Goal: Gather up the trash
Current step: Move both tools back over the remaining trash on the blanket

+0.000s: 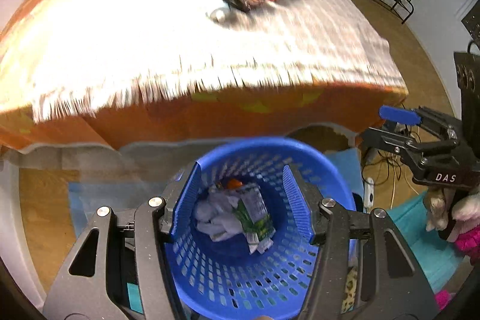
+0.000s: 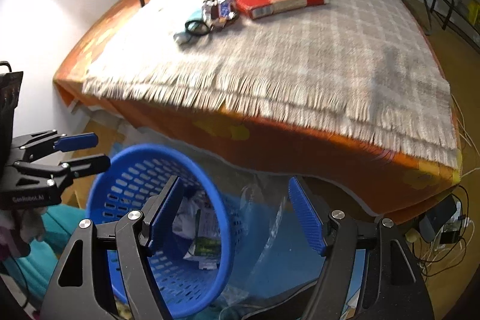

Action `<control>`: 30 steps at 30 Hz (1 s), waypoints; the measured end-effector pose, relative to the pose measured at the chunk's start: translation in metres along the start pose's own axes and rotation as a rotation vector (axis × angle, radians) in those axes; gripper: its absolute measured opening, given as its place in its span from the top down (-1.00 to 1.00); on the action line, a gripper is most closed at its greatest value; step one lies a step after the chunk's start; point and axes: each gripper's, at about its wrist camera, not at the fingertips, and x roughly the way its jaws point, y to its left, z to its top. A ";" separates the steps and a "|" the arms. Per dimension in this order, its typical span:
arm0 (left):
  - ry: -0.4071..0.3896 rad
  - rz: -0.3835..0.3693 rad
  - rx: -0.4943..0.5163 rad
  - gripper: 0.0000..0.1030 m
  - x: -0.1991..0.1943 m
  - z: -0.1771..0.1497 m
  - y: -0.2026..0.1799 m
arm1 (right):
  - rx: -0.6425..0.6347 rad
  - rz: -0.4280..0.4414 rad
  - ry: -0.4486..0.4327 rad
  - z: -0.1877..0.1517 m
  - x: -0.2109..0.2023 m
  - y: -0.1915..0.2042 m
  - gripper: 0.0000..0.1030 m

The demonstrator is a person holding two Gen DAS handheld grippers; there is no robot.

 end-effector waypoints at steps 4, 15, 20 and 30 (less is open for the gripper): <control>-0.037 0.012 0.000 -0.14 -0.005 0.024 0.005 | 0.033 0.027 -0.065 0.016 -0.009 -0.008 -0.40; -0.124 0.007 -0.032 -0.14 -0.004 0.091 0.021 | 0.065 -0.004 -0.180 0.093 -0.011 -0.028 -0.40; -0.129 -0.014 -0.050 -0.14 0.008 0.118 0.025 | 0.165 0.021 -0.139 0.132 0.013 -0.052 -0.40; -0.135 -0.062 -0.086 -0.13 0.035 0.169 0.030 | 0.351 0.175 -0.090 0.170 0.065 -0.086 -0.40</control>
